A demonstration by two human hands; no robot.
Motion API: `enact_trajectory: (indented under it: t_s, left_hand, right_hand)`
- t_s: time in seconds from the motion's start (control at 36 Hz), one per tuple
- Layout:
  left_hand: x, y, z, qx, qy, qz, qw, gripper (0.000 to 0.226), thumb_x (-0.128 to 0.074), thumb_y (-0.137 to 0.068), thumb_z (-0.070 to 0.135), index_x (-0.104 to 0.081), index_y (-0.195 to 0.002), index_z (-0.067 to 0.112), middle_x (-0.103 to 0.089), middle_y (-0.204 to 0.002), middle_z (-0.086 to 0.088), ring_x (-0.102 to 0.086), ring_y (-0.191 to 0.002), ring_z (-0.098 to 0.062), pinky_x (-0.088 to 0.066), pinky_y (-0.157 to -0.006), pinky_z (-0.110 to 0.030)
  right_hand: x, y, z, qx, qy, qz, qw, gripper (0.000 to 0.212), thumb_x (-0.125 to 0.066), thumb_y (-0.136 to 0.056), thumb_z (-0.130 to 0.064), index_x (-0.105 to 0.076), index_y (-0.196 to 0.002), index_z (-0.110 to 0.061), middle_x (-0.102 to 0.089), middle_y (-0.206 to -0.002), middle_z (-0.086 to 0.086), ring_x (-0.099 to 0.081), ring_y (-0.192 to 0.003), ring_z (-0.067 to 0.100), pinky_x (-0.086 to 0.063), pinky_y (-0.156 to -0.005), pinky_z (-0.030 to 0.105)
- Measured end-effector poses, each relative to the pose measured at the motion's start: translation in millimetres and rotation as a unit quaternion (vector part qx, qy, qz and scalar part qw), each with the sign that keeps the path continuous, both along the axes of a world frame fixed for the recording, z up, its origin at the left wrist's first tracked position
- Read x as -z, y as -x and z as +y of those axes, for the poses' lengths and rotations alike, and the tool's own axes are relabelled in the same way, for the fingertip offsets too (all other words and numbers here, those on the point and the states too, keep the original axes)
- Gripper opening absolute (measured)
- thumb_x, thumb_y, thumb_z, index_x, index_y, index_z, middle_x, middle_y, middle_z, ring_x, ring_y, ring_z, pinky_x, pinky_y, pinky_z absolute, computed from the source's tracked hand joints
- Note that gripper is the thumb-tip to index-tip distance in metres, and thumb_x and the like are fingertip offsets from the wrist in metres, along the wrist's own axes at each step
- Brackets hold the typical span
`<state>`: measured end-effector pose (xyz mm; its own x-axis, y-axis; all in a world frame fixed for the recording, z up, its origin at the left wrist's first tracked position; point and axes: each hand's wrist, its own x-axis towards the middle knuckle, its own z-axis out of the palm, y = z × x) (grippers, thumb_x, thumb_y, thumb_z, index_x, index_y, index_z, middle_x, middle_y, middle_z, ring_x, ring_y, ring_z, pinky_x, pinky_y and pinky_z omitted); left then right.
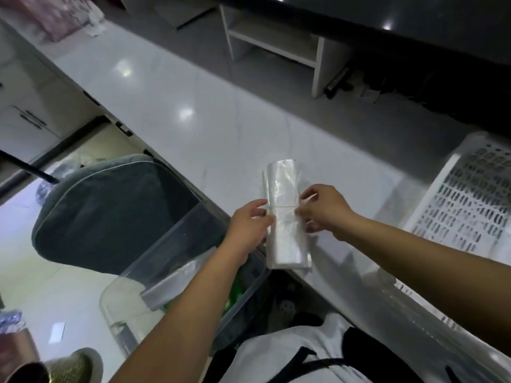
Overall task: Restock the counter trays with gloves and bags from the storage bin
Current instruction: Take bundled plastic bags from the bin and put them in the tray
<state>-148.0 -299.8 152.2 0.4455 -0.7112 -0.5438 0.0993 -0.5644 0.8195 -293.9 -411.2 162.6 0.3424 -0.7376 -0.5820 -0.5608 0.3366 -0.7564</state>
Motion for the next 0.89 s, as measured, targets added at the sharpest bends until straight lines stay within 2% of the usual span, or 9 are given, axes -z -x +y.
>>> enact_trajectory:
  t_s: [0.11,0.17,0.25,0.36,0.47,0.58,0.67,0.75,0.89]
  left_hand:
    - [3,0,-5,-0.055,-0.011,0.035,0.998,0.052,-0.073,-0.084,0.011,-0.053,-0.132,0.017,-0.064,-0.116,-0.006,-0.068,-0.099,-0.024,-0.061,-0.083,-0.043]
    - [1,-2,-10,-0.080,-0.030,0.065,0.994,0.053,-0.077,-0.082,0.012,-0.054,-0.129,0.013,-0.066,-0.115,-0.011,-0.069,-0.098,-0.027,-0.061,-0.081,-0.044]
    - [-6,-5,-17,-0.042,-0.065,0.068,0.995,0.053,-0.083,-0.077,0.016,-0.058,-0.124,0.008,-0.069,-0.113,-0.012,-0.071,-0.095,-0.025,-0.063,-0.070,-0.037]
    - [-14,-7,-20,0.007,-0.075,0.111,0.991,0.042,-0.078,-0.080,0.008,-0.062,-0.119,0.003,-0.076,-0.094,-0.009,-0.076,-0.073,-0.017,-0.056,-0.051,-0.024]
    - [-16,-10,-10,0.043,-0.045,0.157,0.986,0.044,-0.077,-0.080,0.007,-0.061,-0.121,0.008,-0.077,-0.100,-0.009,-0.076,-0.088,-0.023,-0.060,-0.070,-0.035]
    - [-26,-13,14,0.046,0.035,0.201,0.978,0.064,-0.085,-0.069,0.012,-0.057,-0.127,0.011,-0.075,-0.109,-0.009,-0.073,-0.099,-0.027,-0.059,-0.075,-0.036]
    - [-40,-15,39,0.077,0.092,0.225,0.967,0.075,-0.090,-0.062,0.020,-0.056,-0.129,0.013,-0.074,-0.114,-0.011,-0.071,-0.103,-0.030,-0.059,-0.077,-0.037]
    - [-54,-16,63,0.107,0.136,0.250,0.953,0.073,-0.091,-0.061,0.020,-0.057,-0.125,0.015,-0.071,-0.117,-0.016,-0.070,-0.105,-0.034,-0.059,-0.078,-0.040]
    - [-68,-14,97,0.152,0.171,0.271,0.935,0.059,-0.089,-0.067,0.017,-0.062,-0.120,0.021,-0.069,-0.121,-0.016,-0.068,-0.107,-0.035,-0.059,-0.076,-0.043]
  right_hand:
    - [5,7,-3,0.028,-0.017,-0.002,0.999,0.038,-0.080,-0.076,-0.007,-0.059,-0.106,-0.014,-0.063,-0.098,0.011,-0.068,-0.082,0.031,-0.061,-0.058,0.041]
    - [4,6,-3,0.053,-0.059,-0.023,0.997,0.028,-0.079,-0.077,-0.003,-0.060,-0.097,-0.010,-0.067,-0.096,0.016,-0.071,-0.081,0.033,-0.061,-0.059,0.040]
    - [0,2,-1,0.082,-0.077,-0.033,0.993,0.020,-0.078,-0.075,0.001,-0.064,-0.089,-0.002,-0.070,-0.090,0.020,-0.072,-0.077,0.035,-0.062,-0.064,0.047]
    - [-7,-1,4,0.097,-0.131,-0.029,0.986,0.021,-0.076,-0.076,0.001,-0.064,-0.093,0.002,-0.072,-0.087,0.016,-0.072,-0.075,0.028,-0.062,-0.066,0.041]
    - [-21,2,15,0.100,-0.150,-0.044,0.983,0.020,-0.075,-0.077,0.001,-0.064,-0.093,-0.002,-0.072,-0.079,0.011,-0.070,-0.058,0.020,-0.053,-0.044,0.024]
    - [-39,12,33,0.092,-0.127,-0.121,0.980,0.026,-0.080,-0.073,-0.003,-0.065,-0.094,-0.009,-0.076,-0.089,0.004,-0.074,-0.078,0.019,-0.058,-0.066,0.033]
    - [-56,22,57,0.063,-0.106,-0.185,0.975,0.032,-0.082,-0.072,-0.008,-0.064,-0.097,-0.014,-0.076,-0.086,0.002,-0.075,-0.078,0.017,-0.058,-0.070,0.035]
    - [-72,30,87,0.047,-0.097,-0.226,0.968,0.037,-0.082,-0.073,-0.011,-0.064,-0.105,-0.007,-0.077,-0.089,0.002,-0.075,-0.085,0.020,-0.062,-0.073,0.038]
    - [-90,45,139,0.042,-0.059,-0.258,0.964,0.039,-0.081,-0.076,-0.014,-0.069,-0.113,-0.017,-0.076,-0.104,0.006,-0.073,-0.094,0.026,-0.062,-0.077,0.043]
